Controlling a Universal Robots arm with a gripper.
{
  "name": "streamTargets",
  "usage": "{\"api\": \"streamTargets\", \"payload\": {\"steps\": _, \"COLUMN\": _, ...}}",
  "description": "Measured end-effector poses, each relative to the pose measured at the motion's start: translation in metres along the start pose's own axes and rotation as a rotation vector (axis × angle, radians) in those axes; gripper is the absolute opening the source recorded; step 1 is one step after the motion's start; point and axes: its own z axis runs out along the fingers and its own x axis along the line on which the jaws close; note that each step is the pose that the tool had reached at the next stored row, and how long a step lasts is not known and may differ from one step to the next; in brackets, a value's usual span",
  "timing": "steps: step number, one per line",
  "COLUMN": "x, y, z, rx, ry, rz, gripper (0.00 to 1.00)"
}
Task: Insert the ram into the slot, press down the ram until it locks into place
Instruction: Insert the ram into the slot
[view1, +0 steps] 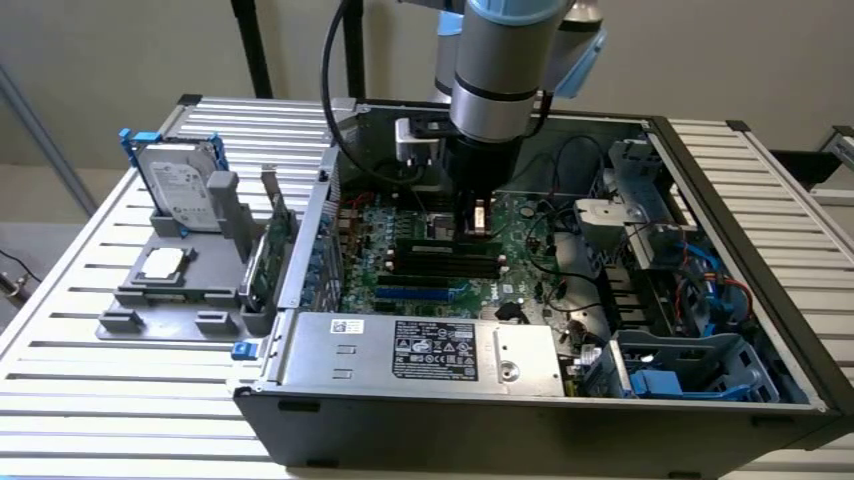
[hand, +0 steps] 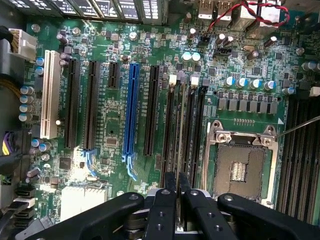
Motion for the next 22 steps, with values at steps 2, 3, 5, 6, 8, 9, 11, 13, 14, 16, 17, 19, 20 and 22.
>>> {"api": "streamTargets", "payload": {"steps": 2, "x": 0.0000, "y": 0.0000, "z": 0.0013, "rx": 0.0000, "ry": 0.0002, "rz": 0.001, "gripper": 0.13}}
{"api": "streamTargets", "payload": {"steps": 3, "x": 0.0000, "y": -0.0001, "z": 0.0016, "rx": 0.0000, "ry": 0.0002, "rz": 0.002, "gripper": 0.13}}
{"api": "streamTargets", "payload": {"steps": 5, "x": 0.0001, "y": 0.0000, "z": 0.0021, "rx": -0.0001, "ry": 0.0004, "rz": 0.003, "gripper": 0.13}}
{"api": "streamTargets", "payload": {"steps": 6, "x": 0.0002, "y": 0.0000, "z": 0.0023, "rx": 0.0000, "ry": 0.0001, "rz": 0.004, "gripper": 0.13}}
{"api": "streamTargets", "payload": {"steps": 8, "x": 0.0010, "y": 0.0001, "z": 0.0024, "rx": 0.0000, "ry": 0.0002, "rz": 0.005, "gripper": 0.13}}
{"api": "streamTargets", "payload": {"steps": 9, "x": 0.0015, "y": 0.0001, "z": 0.0025, "rx": 0.0000, "ry": 0.0002, "rz": 0.005, "gripper": 0.13}}
{"api": "streamTargets", "payload": {"steps": 11, "x": 0.0027, "y": 0.0001, "z": 0.0026, "rx": 0.0000, "ry": 0.0002, "rz": 0.005, "gripper": 0.13}}
{"api": "streamTargets", "payload": {"steps": 13, "x": 0.0043, "y": 0.0002, "z": 0.0027, "rx": -0.0001, "ry": 0.0003, "rz": 0.005, "gripper": 0.13}}
{"api": "streamTargets", "payload": {"steps": 14, "x": 0.0051, "y": 0.0003, "z": 0.0028, "rx": 0.0000, "ry": 0.0002, "rz": 0.005, "gripper": 0.13}}
{"api": "streamTargets", "payload": {"steps": 16, "x": 0.0060, "y": 0.0004, "z": 0.0029, "rx": 0.0000, "ry": 0.0002, "rz": 0.005, "gripper": 0.13}}
{"api": "streamTargets", "payload": {"steps": 17, "x": 0.0060, "y": 0.0004, "z": 0.0031, "rx": 0.0000, "ry": 0.0001, "rz": 0.005, "gripper": 0.13}}
{"api": "streamTargets", "payload": {"steps": 19, "x": 0.0062, "y": 0.0003, "z": 0.0037, "rx": 0.0000, "ry": 0.0002, "rz": 0.005, "gripper": 0.13}}
{"api": "streamTargets", "payload": {"steps": 20, "x": 0.0062, "y": 0.0003, "z": 0.0042, "rx": 0.0000, "ry": 0.0001, "rz": 0.005, "gripper": 0.13}}
{"api": "streamTargets", "payload": {"steps": 22, "x": 0.0062, "y": 0.0002, "z": 0.0054, "rx": 0.0000, "ry": 0.0002, "rz": 0.005, "gripper": 0.13}}
